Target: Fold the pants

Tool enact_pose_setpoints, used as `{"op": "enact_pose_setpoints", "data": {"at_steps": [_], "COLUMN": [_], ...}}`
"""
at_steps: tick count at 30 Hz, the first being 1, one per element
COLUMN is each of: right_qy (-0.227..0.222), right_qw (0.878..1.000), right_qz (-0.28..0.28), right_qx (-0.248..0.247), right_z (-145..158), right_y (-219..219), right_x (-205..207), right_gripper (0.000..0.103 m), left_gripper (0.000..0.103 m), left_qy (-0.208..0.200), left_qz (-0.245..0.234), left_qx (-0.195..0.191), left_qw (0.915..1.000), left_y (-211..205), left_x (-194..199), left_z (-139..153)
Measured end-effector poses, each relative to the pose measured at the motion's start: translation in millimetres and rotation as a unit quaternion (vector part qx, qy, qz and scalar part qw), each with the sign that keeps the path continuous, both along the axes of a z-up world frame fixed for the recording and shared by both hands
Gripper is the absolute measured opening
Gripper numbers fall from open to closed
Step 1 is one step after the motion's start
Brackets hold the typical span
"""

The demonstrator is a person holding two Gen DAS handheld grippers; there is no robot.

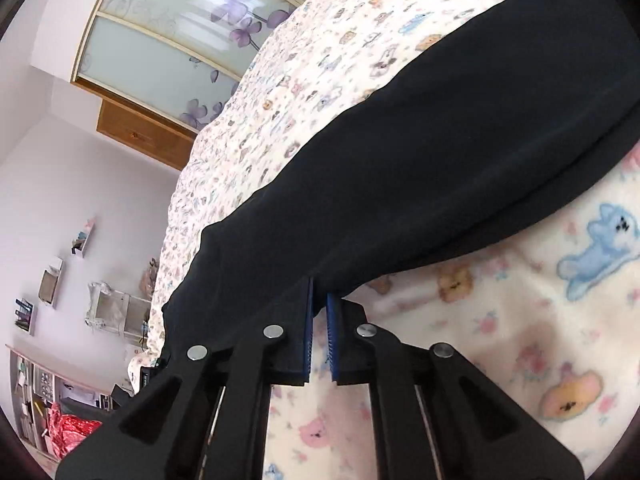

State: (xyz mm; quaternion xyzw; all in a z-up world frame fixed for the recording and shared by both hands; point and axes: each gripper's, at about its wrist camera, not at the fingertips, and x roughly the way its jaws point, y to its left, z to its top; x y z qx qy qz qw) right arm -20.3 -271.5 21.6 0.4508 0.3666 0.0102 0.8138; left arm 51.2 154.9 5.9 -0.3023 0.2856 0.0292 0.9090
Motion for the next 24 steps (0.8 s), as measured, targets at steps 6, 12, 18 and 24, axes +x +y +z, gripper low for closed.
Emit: {"op": "enact_pose_setpoints", "data": {"at_steps": [6, 12, 18, 24], "right_qy": [0.066, 0.024, -0.056, 0.003], "right_qw": [0.996, 0.988, 0.925, 0.862], "right_qz": [0.061, 0.118, 0.204, 0.289], "right_qx": [-0.018, -0.101, -0.317, -0.416], "right_z": [-28, 34, 89, 71], "right_y": [1, 11, 50, 51], "right_x": [-1, -14, 66, 159], "right_gripper": [0.018, 0.019, 0.093, 0.069], "left_gripper": [0.101, 0.101, 0.101, 0.101], "left_qy": [0.005, -0.004, 0.002, -0.002], "left_qz": [-0.002, -0.005, -0.003, -0.007], "left_qx": [0.001, -0.01, -0.004, -0.008], "left_qw": [1.0, 0.9999, 1.0, 0.9999], "left_y": [-1, 2, 0, 0], "left_x": [0, -3, -1, -1], "left_z": [-1, 0, 1, 1]}}
